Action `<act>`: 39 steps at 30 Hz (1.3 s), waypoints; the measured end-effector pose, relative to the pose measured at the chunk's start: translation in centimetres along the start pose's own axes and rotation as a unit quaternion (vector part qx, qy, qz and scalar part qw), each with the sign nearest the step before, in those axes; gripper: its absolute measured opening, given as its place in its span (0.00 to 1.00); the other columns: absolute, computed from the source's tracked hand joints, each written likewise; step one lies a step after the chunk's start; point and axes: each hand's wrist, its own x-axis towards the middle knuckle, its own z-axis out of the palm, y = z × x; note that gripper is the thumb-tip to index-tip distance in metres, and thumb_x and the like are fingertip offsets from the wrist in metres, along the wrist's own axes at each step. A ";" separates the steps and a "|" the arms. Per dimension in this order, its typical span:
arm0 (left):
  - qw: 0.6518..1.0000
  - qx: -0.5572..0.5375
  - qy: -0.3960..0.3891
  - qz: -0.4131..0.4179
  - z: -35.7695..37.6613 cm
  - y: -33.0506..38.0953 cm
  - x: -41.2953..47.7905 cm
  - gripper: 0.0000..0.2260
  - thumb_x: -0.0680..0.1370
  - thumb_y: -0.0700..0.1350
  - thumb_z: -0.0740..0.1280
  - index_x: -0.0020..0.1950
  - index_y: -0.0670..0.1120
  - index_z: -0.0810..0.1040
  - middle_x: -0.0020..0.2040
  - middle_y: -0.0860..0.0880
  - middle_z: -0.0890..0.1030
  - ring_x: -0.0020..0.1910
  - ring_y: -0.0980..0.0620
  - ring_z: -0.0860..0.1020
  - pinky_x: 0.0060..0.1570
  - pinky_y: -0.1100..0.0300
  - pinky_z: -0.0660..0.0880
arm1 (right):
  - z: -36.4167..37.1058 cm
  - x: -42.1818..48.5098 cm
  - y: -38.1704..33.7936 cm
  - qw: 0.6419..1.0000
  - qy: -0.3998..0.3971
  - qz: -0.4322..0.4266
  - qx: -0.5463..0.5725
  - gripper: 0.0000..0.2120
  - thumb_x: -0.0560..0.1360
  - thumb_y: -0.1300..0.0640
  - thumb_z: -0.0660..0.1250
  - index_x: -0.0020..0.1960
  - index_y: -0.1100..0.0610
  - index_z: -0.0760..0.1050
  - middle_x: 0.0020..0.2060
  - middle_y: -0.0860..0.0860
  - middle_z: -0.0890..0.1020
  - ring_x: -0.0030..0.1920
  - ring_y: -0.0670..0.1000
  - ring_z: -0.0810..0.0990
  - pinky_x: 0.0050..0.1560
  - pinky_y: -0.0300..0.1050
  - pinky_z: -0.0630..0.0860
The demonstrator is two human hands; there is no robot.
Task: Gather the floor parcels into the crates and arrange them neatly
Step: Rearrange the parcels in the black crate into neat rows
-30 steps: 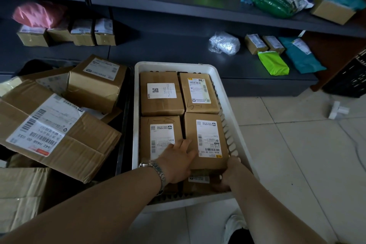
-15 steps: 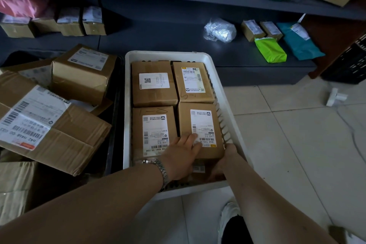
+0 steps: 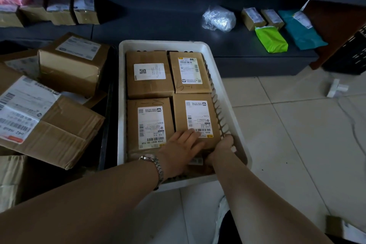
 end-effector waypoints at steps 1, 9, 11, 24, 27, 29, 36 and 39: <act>1.000 -0.001 0.000 0.003 0.0 0.0 -0.1 0.33 0.75 0.48 0.68 0.77 0.47 0.59 0.77 0.41 0.58 0.76 0.40 0.57 0.74 0.46 0.54 | 0.2 0.1 0.7 1.000 0.003 -0.011 0.023 0.23 0.77 0.40 0.56 0.59 0.55 0.79 0.55 0.58 0.83 0.53 0.61 0.80 0.63 0.59 0.74; 1.000 0.002 -0.004 0.023 0.1 -0.3 -0.3 0.33 0.78 0.45 0.64 0.79 0.47 0.52 0.78 0.41 0.52 0.77 0.41 0.51 0.75 0.47 0.48 | 0.2 0.9 2.4 0.998 0.000 -0.039 0.047 0.28 0.70 0.38 0.59 0.62 0.53 0.78 0.54 0.55 0.84 0.55 0.60 0.81 0.62 0.59 0.75; 1.000 -0.003 -0.008 0.021 -0.1 -0.4 -0.2 0.33 0.78 0.46 0.64 0.79 0.47 0.52 0.78 0.41 0.52 0.77 0.41 0.51 0.76 0.47 0.47 | 0.0 0.8 2.2 0.998 -0.002 -0.037 0.045 0.27 0.73 0.39 0.58 0.63 0.54 0.77 0.55 0.55 0.83 0.56 0.61 0.80 0.63 0.60 0.74; 0.983 -0.116 -0.023 -0.139 -1.0 -2.1 -0.6 0.40 0.75 0.61 0.66 0.79 0.49 0.48 0.79 0.43 0.45 0.78 0.41 0.42 0.75 0.45 0.43 | 0.0 0.8 2.1 0.998 -0.003 -0.039 0.042 0.27 0.76 0.35 0.53 0.66 0.49 0.74 0.58 0.55 0.82 0.57 0.60 0.80 0.64 0.61 0.73; 0.956 -0.137 -0.087 -0.244 -1.1 -2.7 -1.0 0.50 0.71 0.69 0.64 0.79 0.48 0.39 0.78 0.40 0.35 0.76 0.36 0.36 0.75 0.39 0.41 | -0.2 0.5 1.6 0.999 -0.018 -0.033 0.025 0.26 0.73 0.35 0.56 0.61 0.47 0.79 0.55 0.53 0.84 0.56 0.59 0.81 0.65 0.60 0.72; 0.954 -0.141 -0.101 -0.247 -1.2 -2.7 -1.2 0.51 0.70 0.71 0.64 0.79 0.47 0.40 0.78 0.40 0.33 0.76 0.36 0.34 0.74 0.38 0.42 | -0.5 0.5 1.4 0.999 -0.039 -0.008 0.008 0.28 0.70 0.32 0.56 0.60 0.46 0.80 0.55 0.54 0.84 0.57 0.60 0.80 0.65 0.63 0.70; 0.928 -0.314 -0.063 -0.191 -2.0 -1.8 -0.5 0.48 0.71 0.66 0.67 0.79 0.47 0.45 0.80 0.48 0.45 0.77 0.47 0.35 0.73 0.50 0.38 | -1.1 1.1 0.2 0.996 -0.059 0.048 -0.036 0.31 0.73 0.29 0.55 0.58 0.49 0.82 0.55 0.58 0.83 0.58 0.63 0.78 0.65 0.68 0.69; 0.923 -0.329 -0.067 -0.187 -2.1 -0.6 -0.6 0.48 0.71 0.65 0.66 0.79 0.46 0.44 0.80 0.48 0.47 0.77 0.47 0.35 0.73 0.50 0.36 | -1.3 0.9 0.1 0.997 -0.039 0.036 -0.057 0.30 0.76 0.30 0.52 0.56 0.50 0.82 0.53 0.58 0.82 0.54 0.62 0.78 0.66 0.65 0.70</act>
